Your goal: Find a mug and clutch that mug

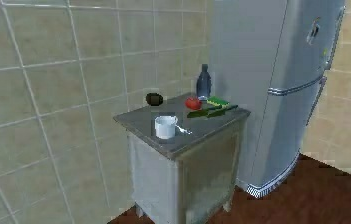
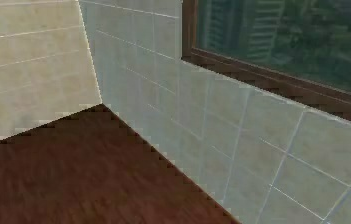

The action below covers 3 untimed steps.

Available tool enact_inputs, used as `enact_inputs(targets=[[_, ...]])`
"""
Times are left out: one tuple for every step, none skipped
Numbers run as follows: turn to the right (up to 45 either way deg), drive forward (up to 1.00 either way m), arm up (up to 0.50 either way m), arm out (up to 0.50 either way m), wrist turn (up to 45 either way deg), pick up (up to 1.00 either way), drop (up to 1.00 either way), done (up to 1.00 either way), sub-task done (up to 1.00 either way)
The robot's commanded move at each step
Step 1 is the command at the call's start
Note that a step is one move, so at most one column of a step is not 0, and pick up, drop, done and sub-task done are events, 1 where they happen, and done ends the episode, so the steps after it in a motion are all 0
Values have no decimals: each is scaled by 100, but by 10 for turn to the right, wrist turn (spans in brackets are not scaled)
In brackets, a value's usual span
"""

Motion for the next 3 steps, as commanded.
enact_inputs(targets=[[-450, 0, 0, 0, 0, 0, 0, 0, 0], [-420, 0, 0, 0, 0, 0, 0, 0, 0], [450, 0, 0, 0, 0, 0, 0, 0, 0]])
